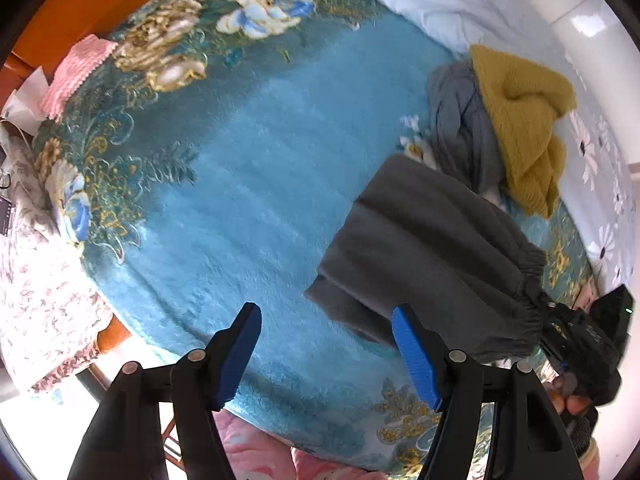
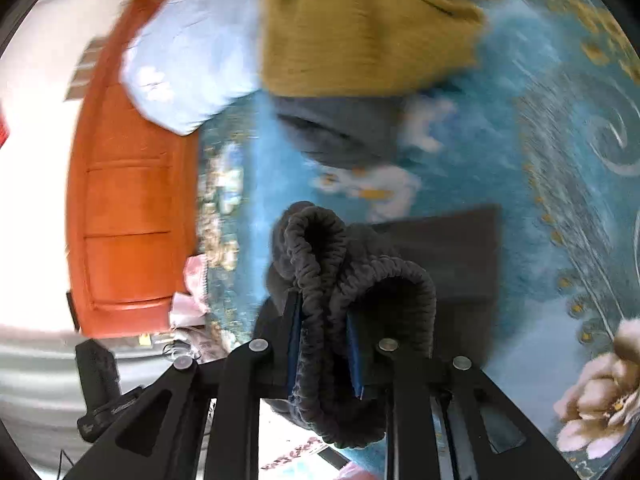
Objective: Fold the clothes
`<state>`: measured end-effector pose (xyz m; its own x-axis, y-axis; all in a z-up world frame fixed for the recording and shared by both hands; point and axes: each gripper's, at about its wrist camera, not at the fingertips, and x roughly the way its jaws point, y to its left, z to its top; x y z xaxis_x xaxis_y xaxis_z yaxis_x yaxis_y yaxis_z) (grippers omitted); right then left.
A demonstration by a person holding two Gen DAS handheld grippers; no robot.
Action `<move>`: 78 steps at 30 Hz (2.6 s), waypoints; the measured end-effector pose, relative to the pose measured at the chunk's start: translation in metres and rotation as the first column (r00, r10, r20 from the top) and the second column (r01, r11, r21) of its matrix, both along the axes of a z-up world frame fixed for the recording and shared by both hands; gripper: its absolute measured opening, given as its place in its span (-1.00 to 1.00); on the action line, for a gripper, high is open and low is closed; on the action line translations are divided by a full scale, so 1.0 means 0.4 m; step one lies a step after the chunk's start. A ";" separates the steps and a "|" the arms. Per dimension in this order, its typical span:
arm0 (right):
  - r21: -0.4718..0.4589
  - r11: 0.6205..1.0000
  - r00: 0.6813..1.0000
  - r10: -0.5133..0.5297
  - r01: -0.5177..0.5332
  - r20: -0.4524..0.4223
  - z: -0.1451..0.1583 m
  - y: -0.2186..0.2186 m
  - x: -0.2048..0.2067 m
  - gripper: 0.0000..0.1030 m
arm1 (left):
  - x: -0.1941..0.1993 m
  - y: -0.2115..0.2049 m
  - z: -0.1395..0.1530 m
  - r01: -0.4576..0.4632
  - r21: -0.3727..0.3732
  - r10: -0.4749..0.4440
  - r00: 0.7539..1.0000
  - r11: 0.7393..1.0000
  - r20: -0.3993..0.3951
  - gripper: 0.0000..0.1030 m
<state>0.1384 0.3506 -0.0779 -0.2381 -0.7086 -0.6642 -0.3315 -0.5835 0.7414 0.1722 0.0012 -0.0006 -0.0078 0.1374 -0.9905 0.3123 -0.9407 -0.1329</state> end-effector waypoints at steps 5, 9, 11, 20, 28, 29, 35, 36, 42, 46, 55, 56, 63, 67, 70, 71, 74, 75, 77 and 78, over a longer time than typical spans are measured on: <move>0.051 0.999 0.992 0.000 -0.007 0.127 -0.128 -0.001 0.029 -0.51 | -0.001 0.039 -0.055 0.055 -0.021 -0.053 0.996 0.998 0.067 0.39; 0.063 0.998 0.994 -0.008 0.001 0.108 -0.108 0.010 0.032 -0.48 | -0.006 0.033 -0.073 0.038 -0.019 -0.037 0.996 0.999 0.079 0.39; 0.094 0.995 0.995 0.036 -0.045 0.093 -0.086 0.004 0.024 -0.47 | -0.011 0.032 -0.077 0.031 -0.003 -0.031 0.997 1.000 0.071 0.39; 0.188 0.980 0.998 0.063 -0.063 0.005 0.051 0.013 0.010 -0.43 | -0.043 0.068 -0.093 0.090 0.081 -0.090 0.996 0.993 -0.001 0.39; 0.227 0.953 0.978 0.208 -0.202 -0.003 0.027 -0.122 -0.065 -0.40 | -0.063 0.116 -0.181 0.114 0.226 -0.120 0.993 0.967 0.015 0.39; 0.247 0.948 0.980 0.199 -0.199 0.024 0.003 -0.117 -0.063 -0.40 | -0.063 0.118 -0.201 0.106 0.238 -0.117 0.993 0.966 0.031 0.39; 0.277 0.938 0.973 0.170 -0.208 0.155 -0.098 -0.077 -0.045 -0.82 | -0.065 0.094 -0.365 -0.056 0.272 0.001 0.981 0.961 0.196 0.39; 0.288 0.931 0.970 0.183 -0.224 0.162 -0.099 -0.081 -0.048 -0.82 | -0.067 0.092 -0.374 -0.070 0.273 0.014 0.979 0.959 0.204 0.39; 0.306 0.915 0.959 0.215 -0.264 0.185 -0.078 -0.088 -0.059 -0.72 | -0.077 0.088 -0.338 -0.041 0.323 -0.024 0.981 0.946 0.194 0.39; 0.276 0.948 0.985 0.131 -0.158 0.116 -0.004 -0.041 -0.038 -0.38 | -0.090 0.043 -0.265 -0.051 0.383 0.005 0.993 0.922 0.120 0.39; 0.205 0.975 0.987 0.058 -0.089 0.153 -0.048 -0.010 0.032 0.66 | -0.150 -0.001 -0.276 0.004 0.290 -0.026 0.997 0.957 0.072 0.53; 0.196 0.977 0.986 0.052 -0.083 0.160 -0.056 -0.007 0.040 0.76 | -0.155 0.004 -0.286 0.022 0.291 -0.046 0.996 0.957 0.076 0.53; 0.175 0.984 0.981 0.008 -0.043 0.194 -0.117 0.004 0.069 0.86 | -0.190 0.033 -0.354 0.134 0.307 -0.173 0.979 0.942 0.106 0.64; 0.159 0.986 0.978 0.019 -0.053 0.209 -0.158 0.010 0.063 0.86 | -0.213 0.029 -0.386 0.125 0.347 -0.174 0.978 0.930 0.115 0.87; 0.130 0.990 0.973 0.018 -0.049 0.229 -0.191 0.017 0.066 1.00 | -0.233 0.026 -0.409 0.114 0.371 -0.170 0.978 0.921 0.120 0.90; 0.115 0.992 0.973 0.016 -0.043 0.231 -0.199 0.020 0.068 1.00 | -0.241 0.025 -0.415 0.111 0.380 -0.168 0.978 0.918 0.121 0.91; 0.076 0.997 0.974 0.006 -0.024 0.226 -0.214 0.025 0.075 1.00 | -0.260 0.035 -0.432 0.112 0.425 -0.180 0.976 0.898 0.125 0.93; 0.067 0.998 0.976 0.002 -0.017 0.217 -0.216 0.025 0.075 1.00 | -0.265 0.041 -0.435 0.121 0.433 -0.193 0.973 0.893 0.127 0.94; 0.048 0.999 0.981 0.005 -0.015 0.194 -0.216 0.020 0.069 1.00 | -0.274 0.056 -0.440 0.144 0.444 -0.221 0.967 0.884 0.126 0.94; 0.036 0.999 0.981 0.012 -0.019 0.192 -0.219 0.016 0.064 1.00 | -0.278 0.065 -0.440 0.160 0.446 -0.237 0.964 0.881 0.122 0.94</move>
